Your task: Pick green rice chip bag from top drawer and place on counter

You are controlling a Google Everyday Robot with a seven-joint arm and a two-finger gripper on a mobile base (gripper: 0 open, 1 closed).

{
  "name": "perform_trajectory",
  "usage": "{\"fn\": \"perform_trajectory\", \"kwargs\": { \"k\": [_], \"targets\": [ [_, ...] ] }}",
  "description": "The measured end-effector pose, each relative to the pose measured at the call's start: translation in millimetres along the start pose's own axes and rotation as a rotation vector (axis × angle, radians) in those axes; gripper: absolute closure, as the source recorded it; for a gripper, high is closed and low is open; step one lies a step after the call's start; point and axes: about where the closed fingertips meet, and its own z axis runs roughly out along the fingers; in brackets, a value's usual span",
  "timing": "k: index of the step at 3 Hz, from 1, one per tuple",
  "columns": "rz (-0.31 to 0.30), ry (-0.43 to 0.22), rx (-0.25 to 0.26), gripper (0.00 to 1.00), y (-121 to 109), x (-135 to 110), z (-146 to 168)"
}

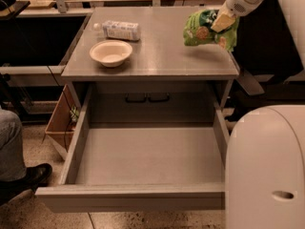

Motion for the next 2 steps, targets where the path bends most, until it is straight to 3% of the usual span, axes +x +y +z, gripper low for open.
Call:
{"fn": "perform_trajectory", "kwargs": {
  "k": [1,2],
  "targets": [
    [0.04,-0.03,-0.015,1.0,4,7,36],
    [0.081,-0.032,-0.049,0.86,15,22,69]
  ]
}}
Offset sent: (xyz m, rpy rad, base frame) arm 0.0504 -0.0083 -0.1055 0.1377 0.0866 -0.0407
